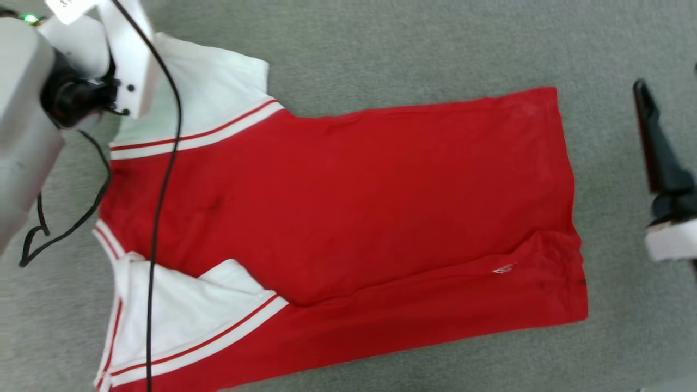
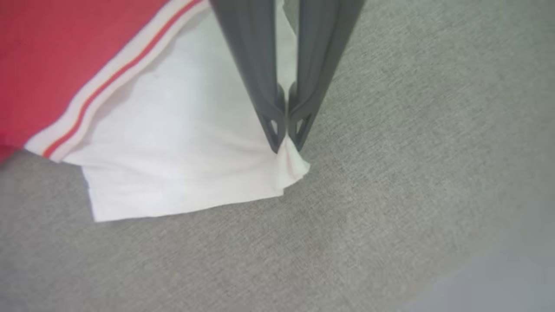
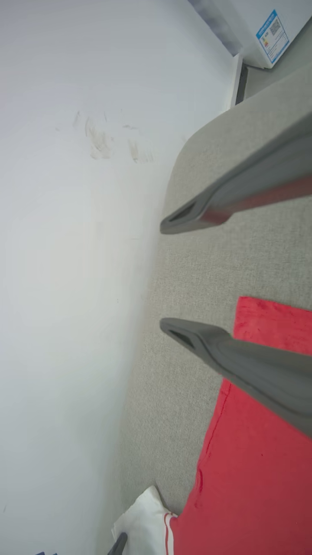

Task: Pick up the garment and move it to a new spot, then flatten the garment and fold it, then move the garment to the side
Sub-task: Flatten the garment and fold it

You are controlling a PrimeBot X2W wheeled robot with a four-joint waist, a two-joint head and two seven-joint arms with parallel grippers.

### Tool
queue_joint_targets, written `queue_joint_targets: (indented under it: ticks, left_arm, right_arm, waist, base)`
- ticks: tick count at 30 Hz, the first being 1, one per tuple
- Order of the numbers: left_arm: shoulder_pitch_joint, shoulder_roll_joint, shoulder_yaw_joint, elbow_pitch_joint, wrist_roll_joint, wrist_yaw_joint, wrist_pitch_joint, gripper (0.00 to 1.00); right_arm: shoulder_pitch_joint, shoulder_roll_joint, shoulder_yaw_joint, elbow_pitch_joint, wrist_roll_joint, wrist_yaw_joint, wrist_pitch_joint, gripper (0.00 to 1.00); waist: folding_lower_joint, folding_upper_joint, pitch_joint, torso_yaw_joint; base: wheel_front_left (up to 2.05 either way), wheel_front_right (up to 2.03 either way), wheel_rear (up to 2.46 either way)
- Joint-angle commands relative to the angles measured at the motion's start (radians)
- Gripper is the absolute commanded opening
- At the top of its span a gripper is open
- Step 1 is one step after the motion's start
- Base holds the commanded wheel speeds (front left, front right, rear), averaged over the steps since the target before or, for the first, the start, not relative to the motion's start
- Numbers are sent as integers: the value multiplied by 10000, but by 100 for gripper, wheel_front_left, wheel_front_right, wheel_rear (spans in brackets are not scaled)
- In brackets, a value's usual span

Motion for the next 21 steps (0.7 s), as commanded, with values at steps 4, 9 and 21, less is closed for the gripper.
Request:
queue_joint_targets:
  ticks: [4, 9, 21]
  left_arm:
    - [331, 85, -348, -983, 26, -12, -913, 0]
    - [572, 277, -540, -1721, 102, -14, -1586, 0]
    - [1099, 395, -369, -3145, 236, 315, -2853, 0]
  right_arm:
    - [-1224, -1374, 428, 306, 911, -8, 1871, 100]
    - [-2114, -2676, 1402, 1287, 2138, -10, 4621, 100]
    - [-4292, -3627, 3809, 3995, 3677, -8, 8642, 100]
  waist:
    - [-1, 0, -576, 722]
    - [-1, 0, -765, 1121]
    - [-1, 0, -452, 1835]
  base:
    - [0, 0, 0]
    - [0, 0, 0]
    - [0, 0, 0]
